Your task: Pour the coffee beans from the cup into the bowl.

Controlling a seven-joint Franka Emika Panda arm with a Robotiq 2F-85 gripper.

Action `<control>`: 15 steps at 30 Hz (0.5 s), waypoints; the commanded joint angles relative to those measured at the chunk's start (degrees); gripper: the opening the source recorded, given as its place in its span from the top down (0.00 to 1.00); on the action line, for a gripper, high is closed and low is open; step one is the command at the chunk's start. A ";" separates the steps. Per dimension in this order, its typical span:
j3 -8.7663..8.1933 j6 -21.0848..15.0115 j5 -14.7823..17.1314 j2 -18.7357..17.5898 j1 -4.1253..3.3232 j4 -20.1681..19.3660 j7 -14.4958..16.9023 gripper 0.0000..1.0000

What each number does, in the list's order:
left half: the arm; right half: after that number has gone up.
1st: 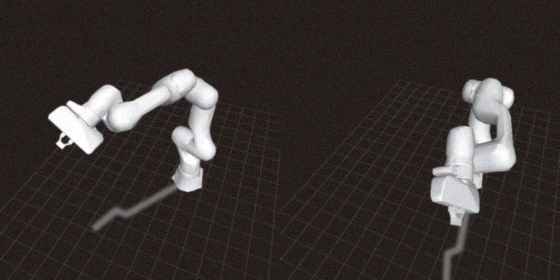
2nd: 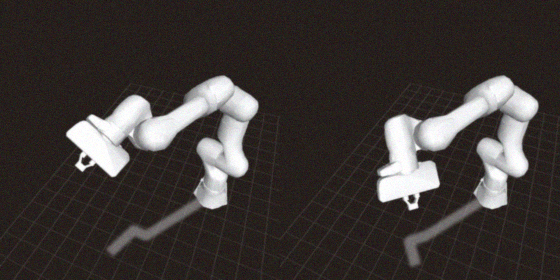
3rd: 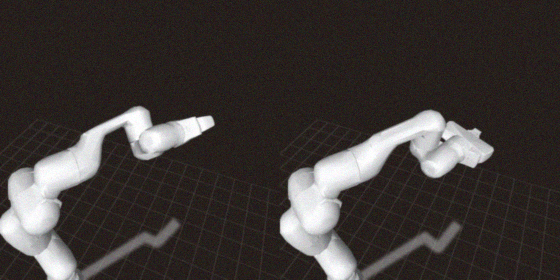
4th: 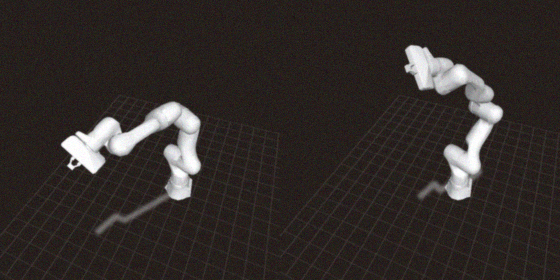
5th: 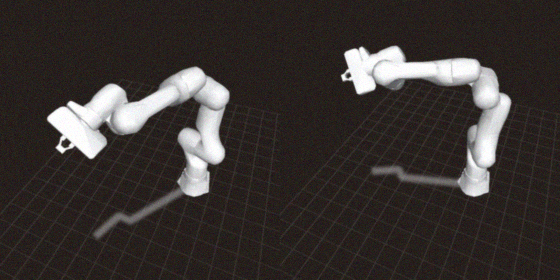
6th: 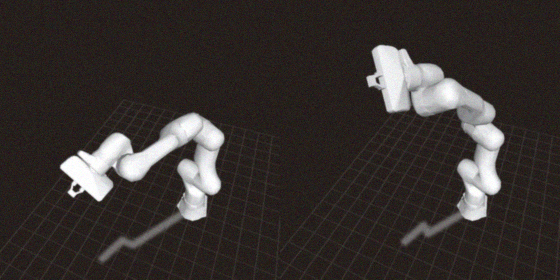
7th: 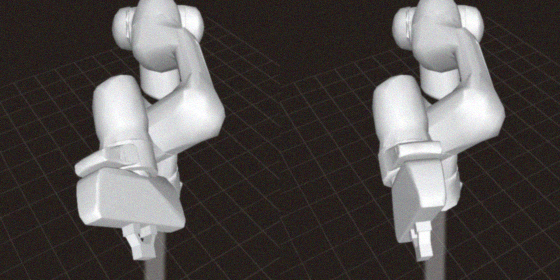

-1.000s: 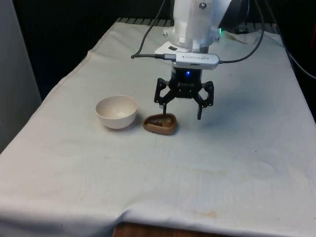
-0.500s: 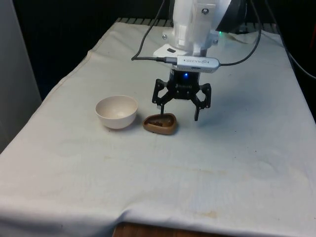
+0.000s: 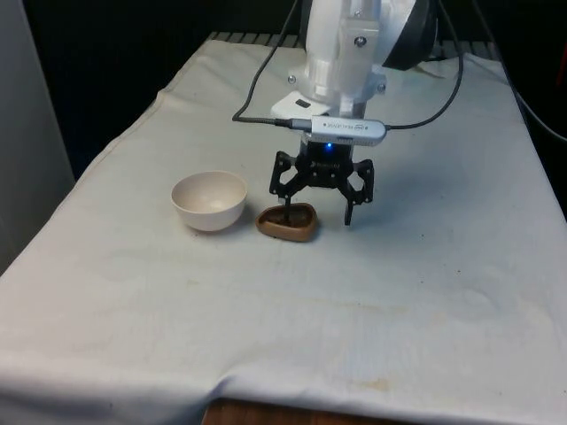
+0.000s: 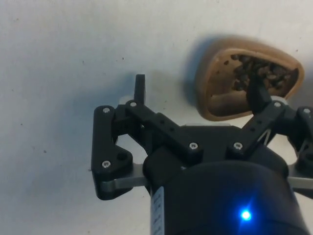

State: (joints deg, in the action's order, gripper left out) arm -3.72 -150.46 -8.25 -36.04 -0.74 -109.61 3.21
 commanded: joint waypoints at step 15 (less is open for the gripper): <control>0.06 -0.17 0.06 0.17 0.23 -0.34 0.11 0.00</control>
State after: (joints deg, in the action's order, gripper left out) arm -3.72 -150.46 -8.25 -36.04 -0.57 -109.72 3.32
